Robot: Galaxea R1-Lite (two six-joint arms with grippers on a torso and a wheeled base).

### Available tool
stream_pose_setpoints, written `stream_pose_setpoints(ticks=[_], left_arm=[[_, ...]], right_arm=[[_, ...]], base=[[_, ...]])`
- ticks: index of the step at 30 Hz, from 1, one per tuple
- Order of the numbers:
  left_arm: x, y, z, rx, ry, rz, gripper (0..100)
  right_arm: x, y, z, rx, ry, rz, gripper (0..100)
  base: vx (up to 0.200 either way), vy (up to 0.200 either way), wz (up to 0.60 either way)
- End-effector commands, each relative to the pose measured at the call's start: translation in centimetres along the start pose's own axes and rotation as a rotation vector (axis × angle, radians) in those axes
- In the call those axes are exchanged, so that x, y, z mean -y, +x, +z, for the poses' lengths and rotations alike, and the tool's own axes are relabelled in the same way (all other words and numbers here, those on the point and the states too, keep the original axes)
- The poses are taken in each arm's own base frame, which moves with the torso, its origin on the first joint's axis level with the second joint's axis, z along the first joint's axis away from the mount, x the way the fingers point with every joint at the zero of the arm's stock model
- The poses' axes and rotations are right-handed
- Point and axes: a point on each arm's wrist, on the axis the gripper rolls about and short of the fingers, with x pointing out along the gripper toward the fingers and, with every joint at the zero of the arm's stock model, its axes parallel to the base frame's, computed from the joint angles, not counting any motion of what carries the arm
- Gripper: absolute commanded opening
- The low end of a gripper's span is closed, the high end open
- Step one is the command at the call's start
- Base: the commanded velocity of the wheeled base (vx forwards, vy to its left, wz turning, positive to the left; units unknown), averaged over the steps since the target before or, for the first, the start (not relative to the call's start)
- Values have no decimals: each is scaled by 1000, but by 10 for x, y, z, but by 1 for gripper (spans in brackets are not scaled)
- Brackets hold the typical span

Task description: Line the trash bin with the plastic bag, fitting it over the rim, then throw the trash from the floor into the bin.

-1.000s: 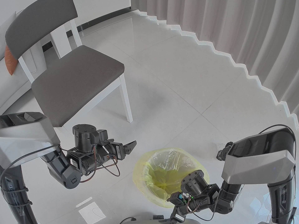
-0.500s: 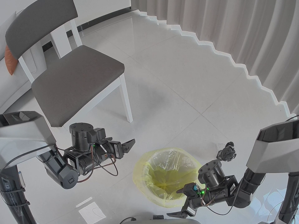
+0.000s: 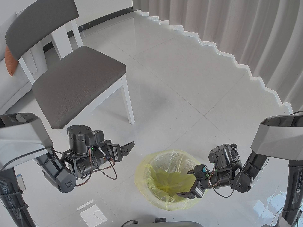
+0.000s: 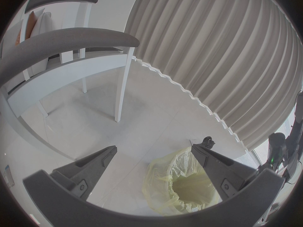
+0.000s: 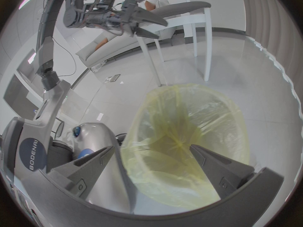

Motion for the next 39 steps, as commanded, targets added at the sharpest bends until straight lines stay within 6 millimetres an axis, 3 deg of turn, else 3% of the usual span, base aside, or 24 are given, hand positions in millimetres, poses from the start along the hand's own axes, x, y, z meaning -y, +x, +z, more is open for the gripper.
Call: stream_pose_setpoints(ticks=[1,6,10,19,29,39], left_arm=[[-3,-5,-1,-2,-4,10,100],[-5,-4,-3,11,-6,12,100],[-9,-3,-8,6,-11,20,100],[-9,-4,-9,20,-9,19,100],[-11,-5,-12,7,-14,25,100],[-18,0,-21,-1,-20,40,100]], right_arm=[[10,2,-13,-36,-8,-22,100],[21,-6,-16,-38,-11,-55,100],[18,-20,-11,-23,-30,-68,100],[38,-22,-23,-52,12,-107,100],[53,4,-34,-72,37,-100,100],[66,20,-28,-109,62,-79,100]], base=[[0,0,0],[0,0,0],[0,0,0],[0,0,0],[0,0,0],[0,0,0]])
